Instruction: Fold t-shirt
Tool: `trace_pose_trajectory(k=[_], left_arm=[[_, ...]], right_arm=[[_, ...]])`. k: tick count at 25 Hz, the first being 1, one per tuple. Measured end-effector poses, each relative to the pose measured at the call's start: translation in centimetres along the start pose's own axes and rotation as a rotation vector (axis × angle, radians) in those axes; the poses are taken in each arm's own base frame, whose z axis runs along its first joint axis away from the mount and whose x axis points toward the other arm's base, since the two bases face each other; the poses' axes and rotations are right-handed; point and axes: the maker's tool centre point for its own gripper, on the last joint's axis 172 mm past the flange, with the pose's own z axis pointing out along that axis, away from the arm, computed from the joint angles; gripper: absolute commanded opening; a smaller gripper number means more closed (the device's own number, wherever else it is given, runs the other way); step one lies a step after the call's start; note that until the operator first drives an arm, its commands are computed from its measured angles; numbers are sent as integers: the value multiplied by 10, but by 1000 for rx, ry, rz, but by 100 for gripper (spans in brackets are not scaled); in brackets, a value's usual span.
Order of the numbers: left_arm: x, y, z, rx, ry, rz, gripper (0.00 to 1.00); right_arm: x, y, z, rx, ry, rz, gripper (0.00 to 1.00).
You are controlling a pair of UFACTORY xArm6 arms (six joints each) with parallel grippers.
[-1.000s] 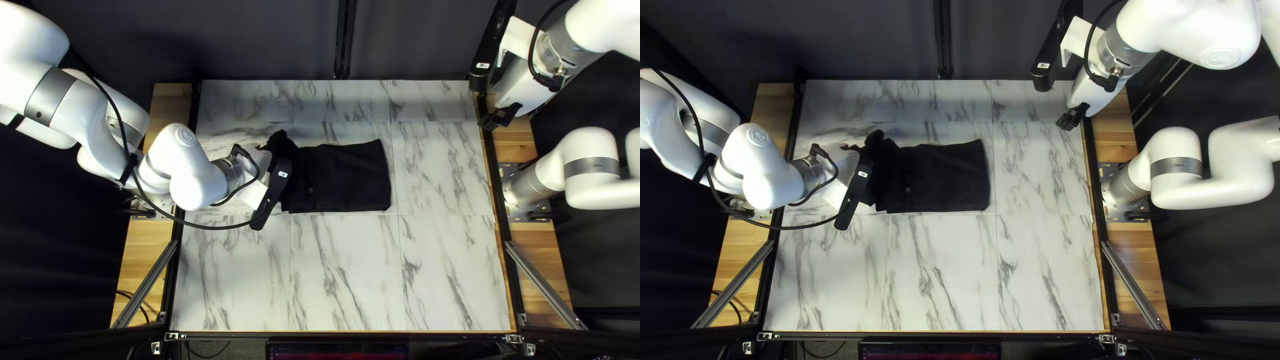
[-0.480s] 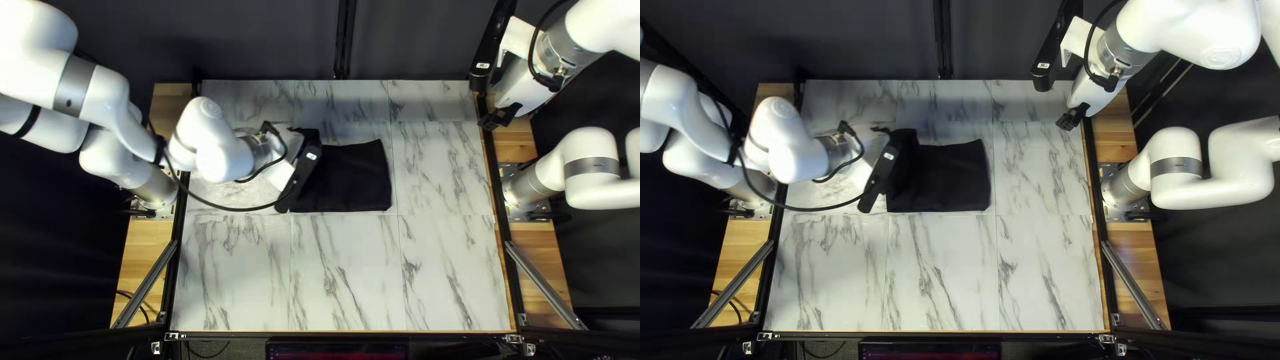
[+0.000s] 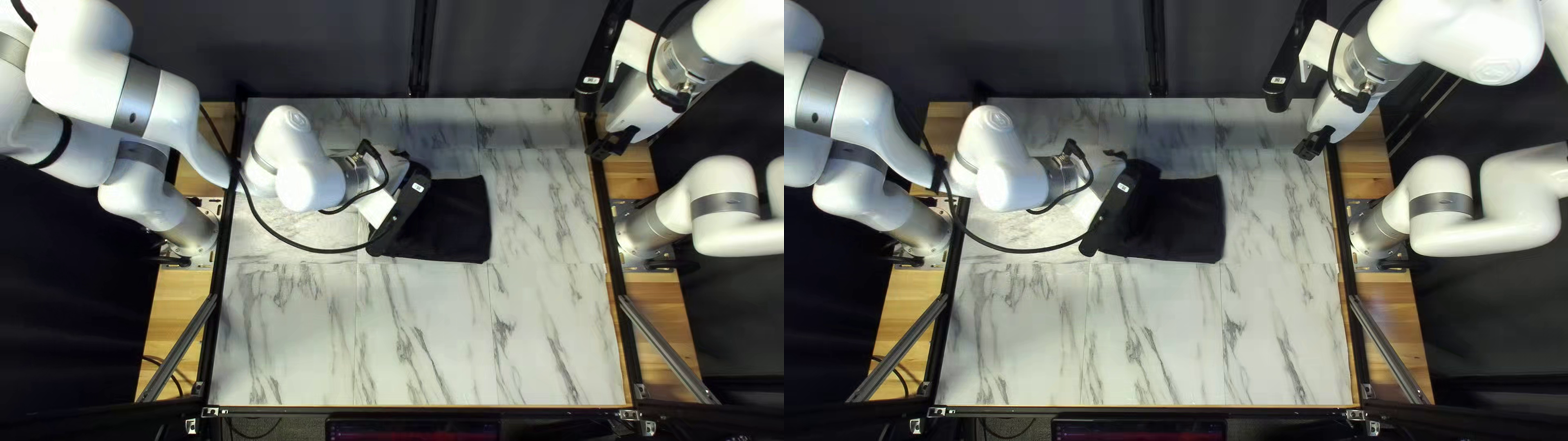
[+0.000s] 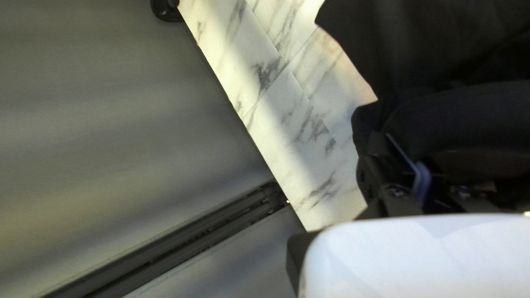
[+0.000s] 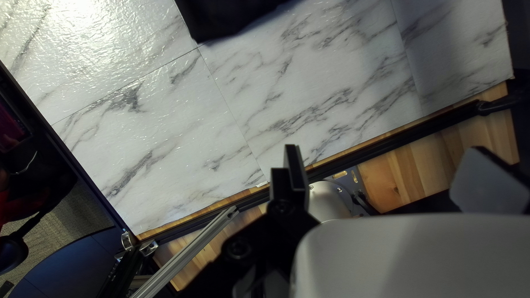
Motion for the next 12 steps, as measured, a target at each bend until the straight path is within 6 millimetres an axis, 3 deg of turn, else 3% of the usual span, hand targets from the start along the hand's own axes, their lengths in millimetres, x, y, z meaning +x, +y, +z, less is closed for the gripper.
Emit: trace_pose_trajectory(k=[7, 12], left_arm=[[5, -13, -20, 26, -7, 17, 0], [13, -15, -12, 21, 4, 21, 0]], right_arm=[[0, 0, 0, 0, 0, 0, 100], [0, 0, 0, 0, 0, 0, 100]])
